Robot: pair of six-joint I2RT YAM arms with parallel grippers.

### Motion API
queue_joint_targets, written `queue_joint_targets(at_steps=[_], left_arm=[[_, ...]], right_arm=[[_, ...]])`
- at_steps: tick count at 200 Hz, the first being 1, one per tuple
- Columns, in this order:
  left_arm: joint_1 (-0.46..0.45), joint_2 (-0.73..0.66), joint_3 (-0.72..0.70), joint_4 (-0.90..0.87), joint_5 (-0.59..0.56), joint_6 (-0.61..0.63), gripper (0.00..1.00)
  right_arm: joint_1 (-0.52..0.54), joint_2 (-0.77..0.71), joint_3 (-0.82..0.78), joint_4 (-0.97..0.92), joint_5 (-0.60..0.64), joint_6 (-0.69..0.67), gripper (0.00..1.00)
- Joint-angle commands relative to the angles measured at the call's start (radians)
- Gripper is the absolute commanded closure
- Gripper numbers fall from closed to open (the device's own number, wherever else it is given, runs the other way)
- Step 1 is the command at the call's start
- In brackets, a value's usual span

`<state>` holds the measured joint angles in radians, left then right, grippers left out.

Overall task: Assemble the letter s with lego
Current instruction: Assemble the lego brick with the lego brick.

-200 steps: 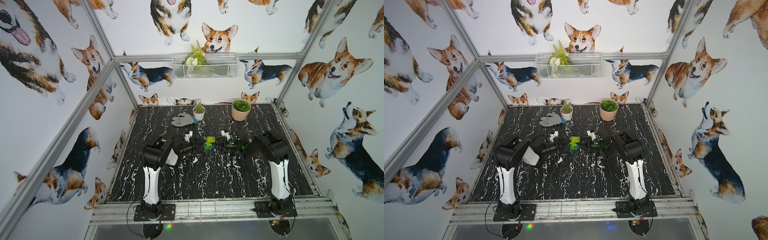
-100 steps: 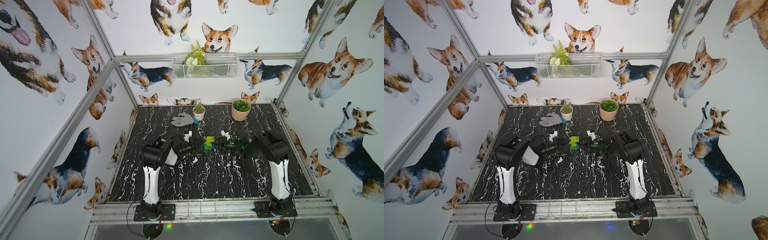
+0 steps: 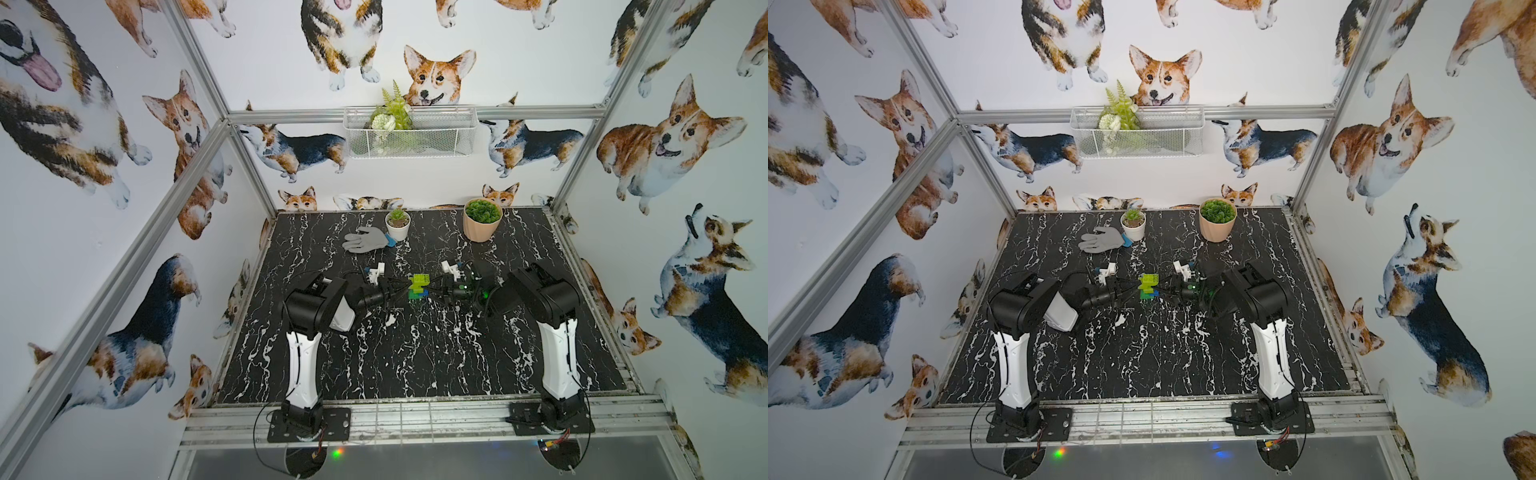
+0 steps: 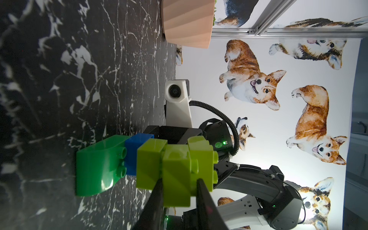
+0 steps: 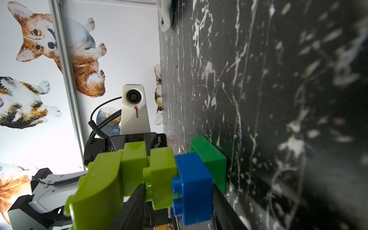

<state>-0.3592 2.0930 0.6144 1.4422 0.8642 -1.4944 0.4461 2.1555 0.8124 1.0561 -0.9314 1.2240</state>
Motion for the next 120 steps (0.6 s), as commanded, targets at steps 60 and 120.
queue_joint_targets(at_steps=[60,120], left_arm=[[0.003,0.026,-0.013,-0.020,0.022,-0.025,0.84],[0.002,0.047,-0.005,-0.021,0.029,-0.024,0.83]], right_arm=[[0.005,0.010,-0.014,-0.142,0.026,-0.014,0.51],[0.003,0.010,-0.018,-0.142,0.026,-0.013,0.51]])
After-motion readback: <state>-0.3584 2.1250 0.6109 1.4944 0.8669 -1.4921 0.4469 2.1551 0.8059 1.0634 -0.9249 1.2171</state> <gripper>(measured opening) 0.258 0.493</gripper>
